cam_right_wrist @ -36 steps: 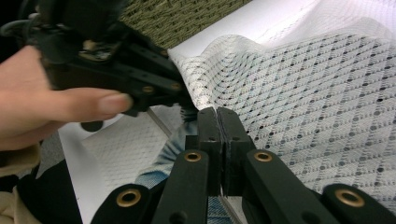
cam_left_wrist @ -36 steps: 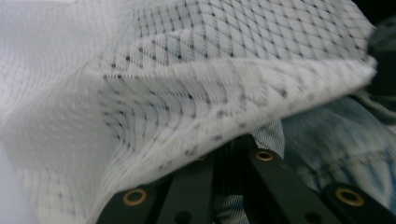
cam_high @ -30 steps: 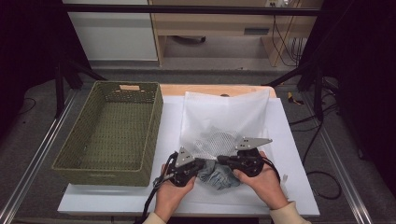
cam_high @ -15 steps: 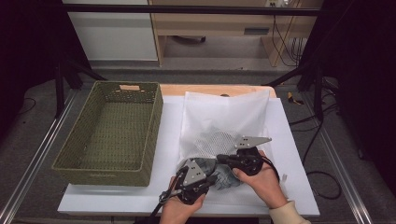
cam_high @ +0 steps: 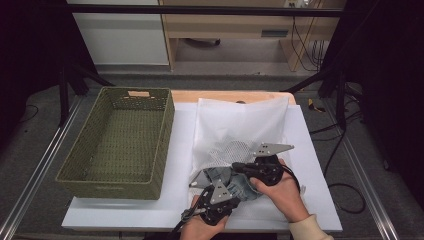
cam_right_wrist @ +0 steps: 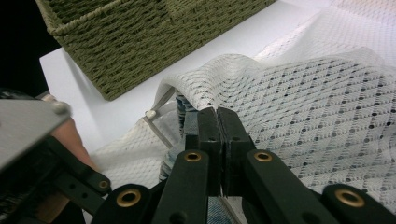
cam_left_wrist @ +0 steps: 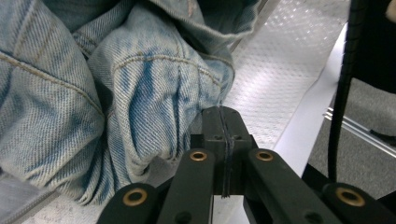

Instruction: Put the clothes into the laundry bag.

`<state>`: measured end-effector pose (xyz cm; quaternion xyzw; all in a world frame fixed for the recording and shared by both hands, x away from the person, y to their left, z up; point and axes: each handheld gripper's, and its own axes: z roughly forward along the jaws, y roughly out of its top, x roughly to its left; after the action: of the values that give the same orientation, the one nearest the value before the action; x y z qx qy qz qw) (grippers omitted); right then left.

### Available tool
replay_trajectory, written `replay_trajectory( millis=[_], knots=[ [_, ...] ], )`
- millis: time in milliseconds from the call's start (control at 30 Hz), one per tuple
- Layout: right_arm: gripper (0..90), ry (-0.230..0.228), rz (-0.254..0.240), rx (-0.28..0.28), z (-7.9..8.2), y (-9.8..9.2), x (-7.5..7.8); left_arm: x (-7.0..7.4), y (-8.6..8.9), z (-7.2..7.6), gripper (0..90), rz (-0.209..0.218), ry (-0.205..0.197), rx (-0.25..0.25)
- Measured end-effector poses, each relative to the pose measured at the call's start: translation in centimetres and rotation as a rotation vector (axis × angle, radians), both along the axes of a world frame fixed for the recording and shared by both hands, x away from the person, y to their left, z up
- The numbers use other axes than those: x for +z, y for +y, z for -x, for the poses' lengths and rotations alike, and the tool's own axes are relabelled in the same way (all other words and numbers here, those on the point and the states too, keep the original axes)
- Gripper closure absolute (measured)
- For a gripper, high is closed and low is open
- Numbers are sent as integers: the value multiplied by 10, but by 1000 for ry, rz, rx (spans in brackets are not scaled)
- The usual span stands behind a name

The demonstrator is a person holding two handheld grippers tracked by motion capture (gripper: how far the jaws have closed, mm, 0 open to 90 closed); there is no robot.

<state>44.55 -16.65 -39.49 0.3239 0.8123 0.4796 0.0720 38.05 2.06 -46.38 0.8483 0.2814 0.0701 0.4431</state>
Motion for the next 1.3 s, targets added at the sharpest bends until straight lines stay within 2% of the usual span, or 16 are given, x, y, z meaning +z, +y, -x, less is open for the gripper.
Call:
replay_trajectory(
  millis=[200, 333, 767, 1167, 1300],
  knots=[
    [893, -1, 2, 3, 1, 0, 0, -5, -2, -10, 900, -28, -7, 26],
    [893, 2, 3, 3, 1, 1, -1, -7, -1, -18, 900, -18, 6, 46],
    [894, 6, 7, 9, 2, 0, -2, -5, 0, -25, 900, -19, -24, 96],
    [893, 14, 18, 7, 4, 0, -3, -1, -1, -40, 900, 7, -33, 147],
    [893, 13, 24, -1, 4, -1, -5, 0, -3, -45, 900, 0, -37, 161]
  ],
)
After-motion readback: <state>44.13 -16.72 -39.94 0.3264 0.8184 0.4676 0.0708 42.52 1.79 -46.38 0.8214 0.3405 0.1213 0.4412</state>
